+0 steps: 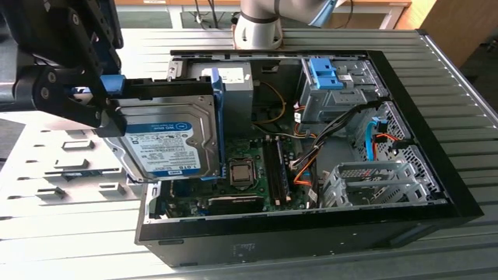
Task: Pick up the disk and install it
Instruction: 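Pick up the disk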
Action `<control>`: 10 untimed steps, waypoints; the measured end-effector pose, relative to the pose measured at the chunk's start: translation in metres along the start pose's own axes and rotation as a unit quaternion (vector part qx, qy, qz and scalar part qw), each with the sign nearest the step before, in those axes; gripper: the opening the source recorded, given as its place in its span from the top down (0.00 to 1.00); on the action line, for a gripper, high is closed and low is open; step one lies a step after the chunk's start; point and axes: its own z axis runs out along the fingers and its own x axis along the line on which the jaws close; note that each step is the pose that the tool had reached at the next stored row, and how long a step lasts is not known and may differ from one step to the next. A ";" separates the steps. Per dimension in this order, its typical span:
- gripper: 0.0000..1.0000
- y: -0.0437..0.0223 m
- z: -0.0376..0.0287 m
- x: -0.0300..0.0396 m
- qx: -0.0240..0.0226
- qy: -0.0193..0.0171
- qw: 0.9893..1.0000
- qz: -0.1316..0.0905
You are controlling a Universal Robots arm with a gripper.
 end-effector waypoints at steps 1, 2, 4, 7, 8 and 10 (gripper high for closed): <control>0.63 -0.0003 0.0000 -0.0001 0.000 0.000 1.000 0.000; 0.63 -0.0011 0.0000 -0.0002 0.000 0.000 1.000 0.000; 0.63 -0.0043 0.0000 -0.0006 0.000 0.000 1.000 0.000; 0.63 -0.0127 0.0000 -0.0014 0.000 0.000 1.000 -0.001; 0.63 -0.0156 0.0000 -0.0018 0.000 0.000 1.000 -0.001; 0.63 -0.0216 -0.0001 -0.0027 0.000 0.000 1.000 -0.001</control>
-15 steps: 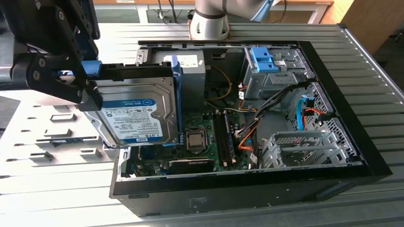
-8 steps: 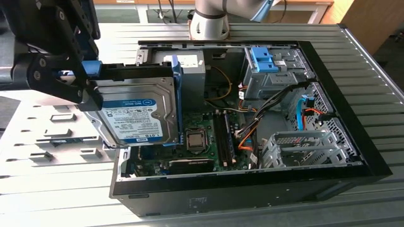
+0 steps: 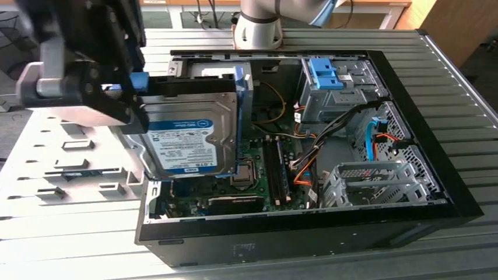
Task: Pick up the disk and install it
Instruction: 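Pick up the disk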
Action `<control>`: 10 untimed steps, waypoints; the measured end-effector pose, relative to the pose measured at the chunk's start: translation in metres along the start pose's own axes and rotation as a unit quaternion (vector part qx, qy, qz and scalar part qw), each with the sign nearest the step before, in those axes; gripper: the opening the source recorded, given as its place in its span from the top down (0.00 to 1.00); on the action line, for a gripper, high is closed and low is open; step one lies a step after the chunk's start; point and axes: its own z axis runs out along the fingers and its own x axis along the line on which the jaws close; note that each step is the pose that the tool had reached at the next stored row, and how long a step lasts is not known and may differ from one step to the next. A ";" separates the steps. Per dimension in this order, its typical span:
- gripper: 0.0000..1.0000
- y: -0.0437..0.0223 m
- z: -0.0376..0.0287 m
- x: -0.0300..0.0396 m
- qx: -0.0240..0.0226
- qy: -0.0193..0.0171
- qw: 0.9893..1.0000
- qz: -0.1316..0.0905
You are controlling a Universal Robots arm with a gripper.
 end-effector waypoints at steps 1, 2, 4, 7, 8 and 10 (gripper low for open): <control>0.63 -0.0029 0.0001 -0.0004 0.000 0.000 1.000 0.000; 0.63 -0.0057 0.0000 -0.0011 0.000 0.000 1.000 0.000; 0.63 -0.0108 0.0002 -0.0035 0.000 0.000 1.000 0.000; 0.63 -0.0182 0.0003 -0.0079 0.000 0.000 1.000 0.000; 0.63 -0.0206 0.0003 -0.0091 0.000 0.000 1.000 0.000; 0.63 -0.0254 0.0004 -0.0114 0.000 0.000 1.000 0.000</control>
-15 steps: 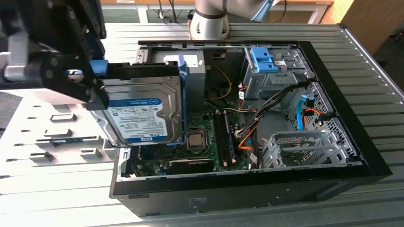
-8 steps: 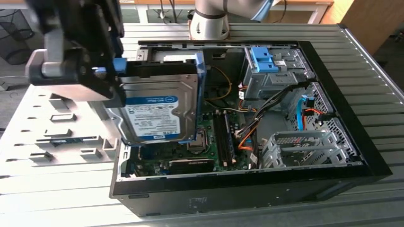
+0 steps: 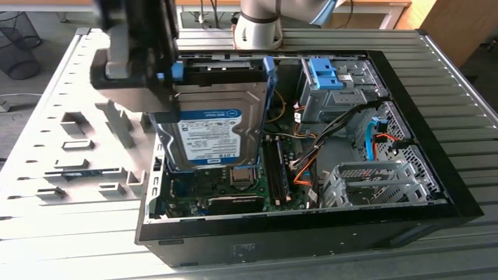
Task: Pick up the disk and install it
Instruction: 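Pick up the disk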
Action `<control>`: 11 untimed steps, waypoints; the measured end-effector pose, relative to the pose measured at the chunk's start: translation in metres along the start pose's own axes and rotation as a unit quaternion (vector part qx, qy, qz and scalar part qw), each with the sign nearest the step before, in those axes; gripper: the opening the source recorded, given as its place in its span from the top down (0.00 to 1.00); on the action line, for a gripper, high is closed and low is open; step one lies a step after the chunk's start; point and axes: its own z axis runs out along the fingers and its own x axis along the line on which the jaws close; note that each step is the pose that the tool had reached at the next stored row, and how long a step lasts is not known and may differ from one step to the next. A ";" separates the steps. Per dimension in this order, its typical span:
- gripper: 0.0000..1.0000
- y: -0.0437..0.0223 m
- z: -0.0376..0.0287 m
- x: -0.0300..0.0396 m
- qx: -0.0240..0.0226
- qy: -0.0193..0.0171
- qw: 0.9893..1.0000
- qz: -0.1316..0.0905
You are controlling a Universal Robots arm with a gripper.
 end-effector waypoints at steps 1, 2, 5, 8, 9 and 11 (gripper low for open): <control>0.63 -0.0021 0.0000 -0.0012 0.000 0.000 1.000 0.000; 0.63 -0.0044 0.0001 -0.0024 0.000 0.000 1.000 0.000; 0.63 -0.0114 0.0002 -0.0056 0.000 0.000 1.000 0.000; 0.63 -0.0188 0.0002 -0.0086 0.000 0.000 1.000 0.000; 0.63 -0.0214 0.0003 -0.0098 0.000 0.000 1.000 0.000; 0.63 -0.0268 0.0004 -0.0122 0.000 0.000 1.000 0.000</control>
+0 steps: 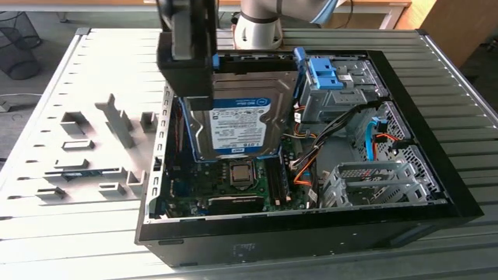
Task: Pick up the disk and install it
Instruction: 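Pick up the disk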
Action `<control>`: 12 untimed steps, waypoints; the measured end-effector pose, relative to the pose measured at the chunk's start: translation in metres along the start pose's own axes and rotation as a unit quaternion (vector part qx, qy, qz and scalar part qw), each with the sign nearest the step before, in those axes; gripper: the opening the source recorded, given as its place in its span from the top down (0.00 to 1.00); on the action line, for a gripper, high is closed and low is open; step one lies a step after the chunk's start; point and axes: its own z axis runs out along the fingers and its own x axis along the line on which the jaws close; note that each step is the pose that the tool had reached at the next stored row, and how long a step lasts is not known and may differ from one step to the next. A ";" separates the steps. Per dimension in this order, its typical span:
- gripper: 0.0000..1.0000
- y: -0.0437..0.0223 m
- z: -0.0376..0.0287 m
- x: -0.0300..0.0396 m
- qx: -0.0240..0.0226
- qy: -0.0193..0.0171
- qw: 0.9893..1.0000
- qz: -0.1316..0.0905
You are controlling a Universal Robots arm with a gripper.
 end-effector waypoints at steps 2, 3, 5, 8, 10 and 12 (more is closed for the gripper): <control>0.63 -0.0049 0.0001 -0.0025 0.000 0.000 1.000 0.000; 0.63 -0.0071 0.0001 -0.0039 0.000 0.000 1.000 0.000; 0.63 -0.0103 0.0002 -0.0061 0.000 0.000 1.000 0.000; 0.63 -0.0104 0.0002 -0.0063 0.000 0.000 1.000 0.000; 0.63 -0.0104 0.0002 -0.0063 0.000 0.000 1.000 0.000; 0.63 -0.0107 0.0002 -0.0068 0.000 0.000 1.000 0.000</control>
